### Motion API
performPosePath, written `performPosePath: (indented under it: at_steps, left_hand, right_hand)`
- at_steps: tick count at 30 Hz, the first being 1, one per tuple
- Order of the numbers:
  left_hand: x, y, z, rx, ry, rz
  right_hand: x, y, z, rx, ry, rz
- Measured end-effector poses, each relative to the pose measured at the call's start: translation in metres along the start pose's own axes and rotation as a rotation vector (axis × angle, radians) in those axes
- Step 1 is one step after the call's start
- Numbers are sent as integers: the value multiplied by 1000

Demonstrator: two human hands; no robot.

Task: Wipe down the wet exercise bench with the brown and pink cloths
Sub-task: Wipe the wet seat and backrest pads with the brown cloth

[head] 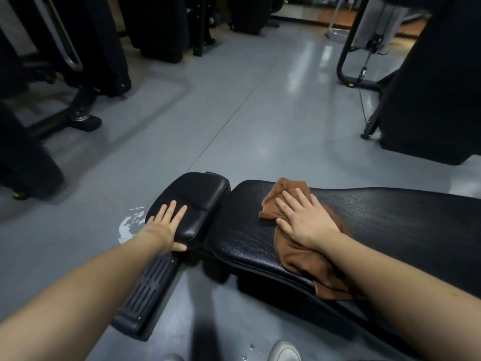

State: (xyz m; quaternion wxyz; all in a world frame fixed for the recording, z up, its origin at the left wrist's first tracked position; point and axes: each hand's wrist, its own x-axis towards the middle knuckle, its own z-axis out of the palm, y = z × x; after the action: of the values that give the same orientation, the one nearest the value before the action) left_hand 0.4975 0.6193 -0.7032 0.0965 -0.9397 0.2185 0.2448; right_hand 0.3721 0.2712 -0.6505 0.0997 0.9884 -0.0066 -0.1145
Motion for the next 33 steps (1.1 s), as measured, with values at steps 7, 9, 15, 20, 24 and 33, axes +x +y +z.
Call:
performPosePath:
  at_steps: [7,9,15,20,24,33]
  left_hand:
    - [0,-4,8,-37,63,42]
    - [2,-6,11,-68,83,60]
    - [8,-12,18,-87,131,110]
    - [10,-22,28,-107,199,165]
    - [16,-33,40,-142,303,233]
    - [10,-75,67,-412,528,299]
  right_hand:
    - [5,-11,1,-10,31,-57]
    - [11,-19,0,-6,40,-69]
    - [43,-64,-2,75,70,-132]
    - [78,-105,-6,205,125,-155]
    - [107,-132,-9,297,151,-171]
    - [178,-212,-20,87,60,-335]
